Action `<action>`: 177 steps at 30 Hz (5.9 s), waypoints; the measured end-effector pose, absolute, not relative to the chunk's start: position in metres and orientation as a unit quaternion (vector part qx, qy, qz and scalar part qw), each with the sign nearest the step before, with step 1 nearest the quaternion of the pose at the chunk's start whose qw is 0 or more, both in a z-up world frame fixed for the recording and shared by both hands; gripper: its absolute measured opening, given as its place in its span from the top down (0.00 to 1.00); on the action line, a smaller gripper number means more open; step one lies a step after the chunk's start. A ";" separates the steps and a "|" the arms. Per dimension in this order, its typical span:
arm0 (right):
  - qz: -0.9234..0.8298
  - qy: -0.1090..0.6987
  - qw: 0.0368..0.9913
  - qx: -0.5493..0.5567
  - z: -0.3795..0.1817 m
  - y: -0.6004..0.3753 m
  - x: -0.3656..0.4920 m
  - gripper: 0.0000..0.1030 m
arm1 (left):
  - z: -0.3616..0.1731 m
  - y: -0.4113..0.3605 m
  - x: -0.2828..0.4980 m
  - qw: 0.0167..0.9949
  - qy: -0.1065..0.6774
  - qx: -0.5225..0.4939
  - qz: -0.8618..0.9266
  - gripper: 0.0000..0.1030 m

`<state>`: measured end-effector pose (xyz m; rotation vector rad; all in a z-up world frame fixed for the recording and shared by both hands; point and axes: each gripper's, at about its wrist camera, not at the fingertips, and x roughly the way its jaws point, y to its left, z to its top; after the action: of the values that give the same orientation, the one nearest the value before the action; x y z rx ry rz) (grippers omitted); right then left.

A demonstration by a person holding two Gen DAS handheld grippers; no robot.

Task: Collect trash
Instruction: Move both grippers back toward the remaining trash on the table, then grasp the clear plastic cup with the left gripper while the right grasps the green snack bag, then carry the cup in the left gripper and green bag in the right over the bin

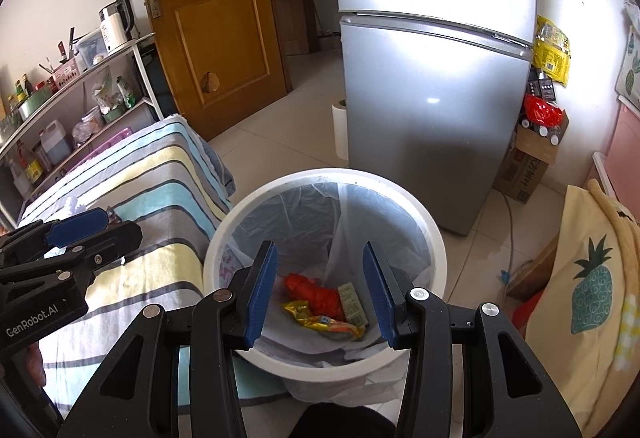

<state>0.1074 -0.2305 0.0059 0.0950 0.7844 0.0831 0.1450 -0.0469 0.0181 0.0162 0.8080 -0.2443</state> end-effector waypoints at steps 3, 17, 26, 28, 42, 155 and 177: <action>0.048 0.376 0.924 0.045 0.010 -0.223 0.104 0.56 | 0.022 -0.036 0.137 0.915 0.388 0.003 -0.111 0.48; 0.121 0.355 0.927 0.024 0.023 -0.163 0.086 0.55 | 0.032 0.036 0.092 0.930 0.364 -0.018 -0.041 0.48; 0.178 0.361 0.915 0.012 0.018 -0.114 0.081 0.50 | 0.029 0.110 0.055 0.931 0.357 -0.070 0.031 0.47; 0.192 0.365 0.911 0.012 0.015 -0.105 0.080 0.50 | 0.029 0.125 0.048 0.931 0.355 -0.074 0.051 0.47; 0.299 0.387 0.872 -0.012 -0.002 -0.032 0.080 0.50 | 0.011 0.197 0.023 0.914 0.372 -0.118 0.107 0.46; 0.145 0.351 0.921 0.082 0.024 -0.184 0.082 0.71 | 0.031 0.005 0.107 0.922 0.377 -0.010 -0.090 0.69; 0.030 0.396 0.913 0.096 -0.011 -0.270 0.114 0.70 | -0.002 -0.105 0.154 0.894 0.417 0.038 -0.158 0.69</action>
<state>0.1144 -0.2702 -0.0112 0.1986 0.8162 0.0619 0.1536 -0.1046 -0.0022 0.0790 0.8645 -0.3271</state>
